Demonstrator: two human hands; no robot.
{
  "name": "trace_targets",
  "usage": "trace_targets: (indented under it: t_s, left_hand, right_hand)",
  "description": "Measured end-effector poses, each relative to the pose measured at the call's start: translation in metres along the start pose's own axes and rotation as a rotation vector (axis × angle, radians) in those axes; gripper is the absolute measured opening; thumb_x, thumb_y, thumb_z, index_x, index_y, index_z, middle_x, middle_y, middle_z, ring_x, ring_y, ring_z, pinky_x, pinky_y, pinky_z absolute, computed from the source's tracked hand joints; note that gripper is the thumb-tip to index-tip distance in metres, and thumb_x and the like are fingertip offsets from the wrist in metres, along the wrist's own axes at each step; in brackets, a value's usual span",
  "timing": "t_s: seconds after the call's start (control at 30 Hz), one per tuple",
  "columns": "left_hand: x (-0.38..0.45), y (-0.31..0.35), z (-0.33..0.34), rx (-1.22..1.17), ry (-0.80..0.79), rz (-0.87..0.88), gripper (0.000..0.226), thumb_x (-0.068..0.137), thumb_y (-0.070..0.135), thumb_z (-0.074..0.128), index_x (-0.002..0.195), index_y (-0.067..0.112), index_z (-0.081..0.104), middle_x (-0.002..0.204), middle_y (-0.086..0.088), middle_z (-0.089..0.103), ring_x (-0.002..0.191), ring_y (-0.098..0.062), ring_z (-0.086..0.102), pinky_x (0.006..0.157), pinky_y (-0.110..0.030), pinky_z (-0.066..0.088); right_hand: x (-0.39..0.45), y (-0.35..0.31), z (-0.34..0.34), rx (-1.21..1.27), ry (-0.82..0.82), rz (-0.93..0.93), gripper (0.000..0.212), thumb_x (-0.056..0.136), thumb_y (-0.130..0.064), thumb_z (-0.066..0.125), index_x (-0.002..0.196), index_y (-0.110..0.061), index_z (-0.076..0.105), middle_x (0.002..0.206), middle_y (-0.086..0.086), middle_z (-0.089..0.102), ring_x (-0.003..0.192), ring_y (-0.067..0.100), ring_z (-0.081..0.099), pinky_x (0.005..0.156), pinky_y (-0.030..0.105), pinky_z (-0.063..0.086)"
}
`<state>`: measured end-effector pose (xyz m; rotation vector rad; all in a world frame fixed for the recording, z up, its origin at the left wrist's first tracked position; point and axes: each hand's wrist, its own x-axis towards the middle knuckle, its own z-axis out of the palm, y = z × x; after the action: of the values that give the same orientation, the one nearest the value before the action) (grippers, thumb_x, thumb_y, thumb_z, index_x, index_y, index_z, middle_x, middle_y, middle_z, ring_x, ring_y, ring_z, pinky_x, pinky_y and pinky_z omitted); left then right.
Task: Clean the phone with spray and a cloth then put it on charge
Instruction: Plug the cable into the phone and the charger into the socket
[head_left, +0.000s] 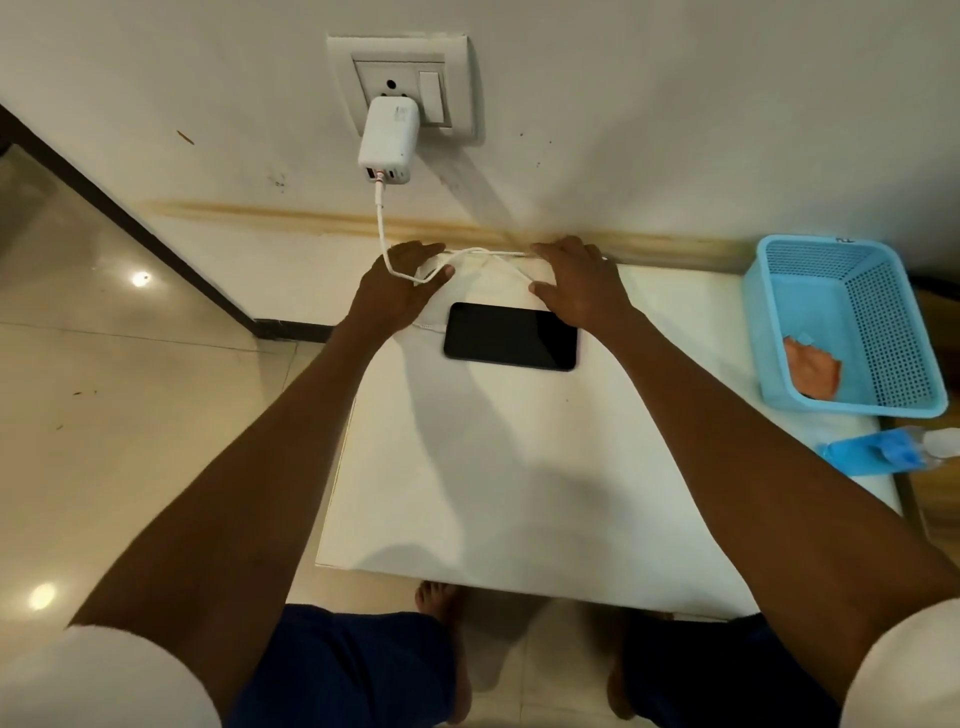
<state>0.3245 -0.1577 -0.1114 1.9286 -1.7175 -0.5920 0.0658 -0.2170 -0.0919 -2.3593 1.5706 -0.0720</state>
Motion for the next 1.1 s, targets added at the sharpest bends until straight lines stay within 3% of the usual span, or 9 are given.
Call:
trace_targets:
  t_s: [0.1,0.27,0.4,0.57,0.67,0.77,0.9,1.0,1.1]
  left_hand:
    - [0.007,-0.001,0.002,0.031,0.025,-0.004,0.051,0.094,0.05,0.058,0.138,0.025,0.055,0.148,-0.007,0.046,0.136,-0.022,0.043,0.114,-0.034,0.035]
    - [0.006,0.008,0.001,0.028,-0.032,-0.008,0.062,0.084,0.066,0.061,0.135,0.032,0.056,0.138,0.001,0.057,0.127,-0.016,0.051,0.107,-0.032,0.039]
    - [0.003,0.021,-0.002,-0.062,-0.016,0.082,0.037,0.096,0.053,0.053,0.122,0.029,0.066,0.122,0.003,0.067,0.114,-0.013,0.057,0.088,-0.009,0.034]
    - [-0.002,0.027,-0.005,-0.219,0.039,0.028,0.035,0.1,0.047,0.049,0.11,0.021,0.07,0.105,0.013,0.068,0.094,0.012,0.053,0.079,0.0,0.033]
    - [0.0,0.023,-0.007,-0.332,0.044,-0.109,0.044,0.097,0.057,0.048,0.101,0.02,0.072,0.1,0.008,0.072,0.096,-0.004,0.061,0.081,-0.014,0.04]
    - [0.0,0.02,-0.008,-0.533,0.081,-0.173,0.043,0.094,0.056,0.055,0.105,0.02,0.075,0.1,0.002,0.075,0.105,-0.016,0.066,0.097,-0.034,0.047]
    - [-0.001,0.02,-0.01,-0.588,0.161,-0.23,0.041,0.095,0.05,0.057,0.101,0.015,0.077,0.099,-0.001,0.076,0.103,-0.018,0.067,0.103,-0.044,0.047]
    - [-0.001,0.019,-0.009,-0.54,0.206,-0.263,0.039,0.095,0.051,0.056,0.098,0.018,0.078,0.095,0.001,0.076,0.095,-0.01,0.068,0.094,-0.033,0.051]
    - [-0.002,0.02,-0.008,-0.495,0.216,-0.284,0.037,0.096,0.049,0.055,0.097,0.019,0.077,0.096,0.002,0.075,0.084,0.004,0.064,0.076,-0.009,0.043]
  right_hand:
    - [0.0,0.008,-0.003,-0.029,-0.016,0.012,0.061,0.095,-0.044,0.058,0.151,-0.03,0.037,0.15,0.006,0.038,0.137,0.034,0.038,0.107,0.048,0.035]
    - [-0.001,0.016,-0.007,0.021,-0.077,0.016,0.065,0.094,-0.046,0.06,0.152,-0.031,0.035,0.15,0.006,0.036,0.137,0.032,0.04,0.108,0.047,0.039]
    - [-0.003,0.017,-0.01,0.108,-0.094,0.036,0.07,0.092,-0.047,0.064,0.151,-0.031,0.032,0.146,0.008,0.035,0.133,0.027,0.045,0.1,0.045,0.045]
    - [-0.004,0.016,-0.018,0.008,-0.076,0.091,0.06,0.086,-0.055,0.067,0.136,-0.025,0.051,0.135,0.01,0.04,0.113,0.032,0.057,0.091,0.042,0.048]
    - [-0.007,0.017,-0.018,-0.132,0.072,0.078,0.046,0.087,-0.051,0.067,0.118,-0.017,0.06,0.125,0.011,0.049,0.106,0.033,0.058,0.089,0.042,0.046]
    - [-0.011,0.016,-0.019,-0.364,0.253,0.058,0.04,0.091,-0.044,0.062,0.11,-0.01,0.06,0.11,0.012,0.062,0.109,0.037,0.052,0.094,0.047,0.038]
    - [-0.018,0.017,-0.02,-0.369,0.33,0.08,0.023,0.097,-0.024,0.045,0.103,-0.006,0.058,0.101,0.014,0.062,0.095,0.037,0.056,0.085,0.046,0.04]
    - [-0.028,0.026,-0.015,-0.287,0.305,-0.037,0.022,0.099,-0.017,0.039,0.108,-0.009,0.058,0.107,0.012,0.059,0.096,0.037,0.056,0.081,0.046,0.04]
    - [-0.041,0.035,-0.013,-0.056,0.24,-0.243,0.026,0.093,-0.012,0.053,0.116,-0.016,0.063,0.117,0.007,0.06,0.1,0.034,0.057,0.083,0.045,0.045]
